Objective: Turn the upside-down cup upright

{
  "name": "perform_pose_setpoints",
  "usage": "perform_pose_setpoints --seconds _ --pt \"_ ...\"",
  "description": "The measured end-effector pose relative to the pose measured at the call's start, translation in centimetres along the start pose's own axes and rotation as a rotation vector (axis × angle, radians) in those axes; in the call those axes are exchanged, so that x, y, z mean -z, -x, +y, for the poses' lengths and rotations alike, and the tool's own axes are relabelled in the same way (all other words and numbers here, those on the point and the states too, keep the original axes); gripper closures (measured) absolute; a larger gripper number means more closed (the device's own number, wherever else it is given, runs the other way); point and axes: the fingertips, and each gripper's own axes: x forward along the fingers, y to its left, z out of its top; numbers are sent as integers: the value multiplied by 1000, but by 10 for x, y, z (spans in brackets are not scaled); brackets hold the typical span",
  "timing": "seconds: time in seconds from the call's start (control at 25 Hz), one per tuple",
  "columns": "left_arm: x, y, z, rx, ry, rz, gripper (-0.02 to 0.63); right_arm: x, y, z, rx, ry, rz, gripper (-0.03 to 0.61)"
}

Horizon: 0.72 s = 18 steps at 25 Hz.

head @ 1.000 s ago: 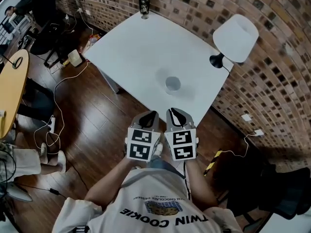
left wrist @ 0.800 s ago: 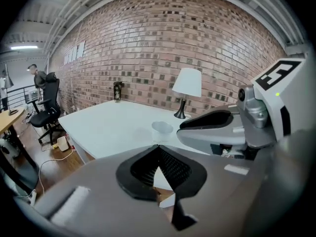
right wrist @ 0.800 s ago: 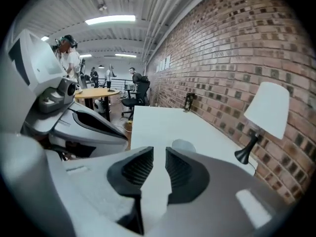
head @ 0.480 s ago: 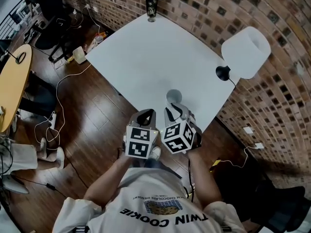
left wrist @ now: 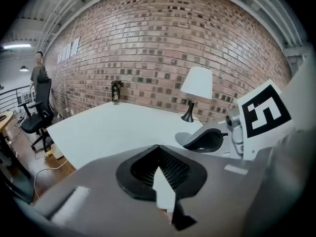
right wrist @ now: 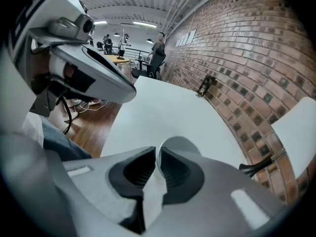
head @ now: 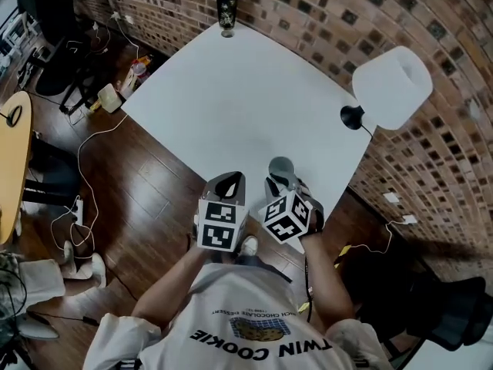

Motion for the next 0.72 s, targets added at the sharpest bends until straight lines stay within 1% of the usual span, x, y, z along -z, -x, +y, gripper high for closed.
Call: perform_pose_setpoints --seconds 0.04,0.16,0.24,0.32,0.48,0.6,0.68,0.72 --pt "-2 -3 3 14 -3 2 607 -2 0 -1 1 -23 -2 549" --pt "-8 -13 5 55 -13 7 607 -7 1 -4 -10 -104 -11 554" --pt "-13 -19 2 79 -22 5 607 -10 4 -9 -29 -201 -48 554" --pt "-19 -25 0 98 -32 0 607 -16 9 -17 -68 -364 -129 555" --pt "-27 -32 -1 123 -49 0 607 -20 20 -36 -171 -780 -336 555" --pt "-30 -36 -5 139 -61 1 607 -9 22 -47 -247 -1071 -469 555" --pt "-31 -39 -9 147 -68 5 607 3 20 -51 -297 -1239 -537 555" --pt "-31 -40 -10 151 -71 8 607 8 19 -53 -322 -1306 -571 555"
